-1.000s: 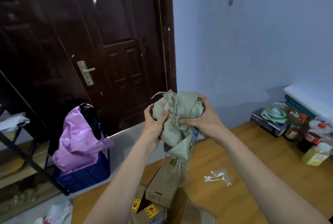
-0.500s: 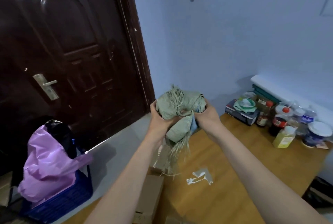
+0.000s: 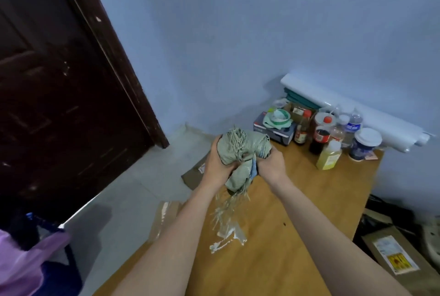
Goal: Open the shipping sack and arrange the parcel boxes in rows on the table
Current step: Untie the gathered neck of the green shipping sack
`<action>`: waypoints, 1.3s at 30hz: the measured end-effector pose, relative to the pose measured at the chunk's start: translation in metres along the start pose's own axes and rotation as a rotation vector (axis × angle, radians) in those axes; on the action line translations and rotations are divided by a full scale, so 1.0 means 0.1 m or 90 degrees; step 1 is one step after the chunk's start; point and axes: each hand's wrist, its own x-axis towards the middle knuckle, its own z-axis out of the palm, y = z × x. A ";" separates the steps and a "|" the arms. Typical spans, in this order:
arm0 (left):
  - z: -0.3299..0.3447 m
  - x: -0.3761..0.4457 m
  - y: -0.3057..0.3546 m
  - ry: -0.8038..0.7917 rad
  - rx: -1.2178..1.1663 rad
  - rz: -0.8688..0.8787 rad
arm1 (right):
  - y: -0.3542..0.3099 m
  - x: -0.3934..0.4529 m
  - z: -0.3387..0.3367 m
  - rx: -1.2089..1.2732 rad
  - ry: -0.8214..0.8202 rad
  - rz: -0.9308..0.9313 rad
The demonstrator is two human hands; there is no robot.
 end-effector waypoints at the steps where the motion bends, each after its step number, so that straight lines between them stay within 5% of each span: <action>1: 0.12 0.07 -0.07 0.000 0.018 -0.006 | 0.09 0.08 -0.02 0.010 0.010 0.016; 11: 1.20 0.75 -0.76 -0.027 0.253 0.004 | 1.00 0.91 -0.19 0.032 0.159 0.135; 24: 2.15 1.48 -1.42 -0.206 0.222 -0.012 | 1.96 1.84 -0.36 -0.006 0.212 0.180; 39: 2.61 2.09 -1.70 -0.297 0.297 0.082 | 2.28 2.46 -0.49 -0.117 0.268 0.282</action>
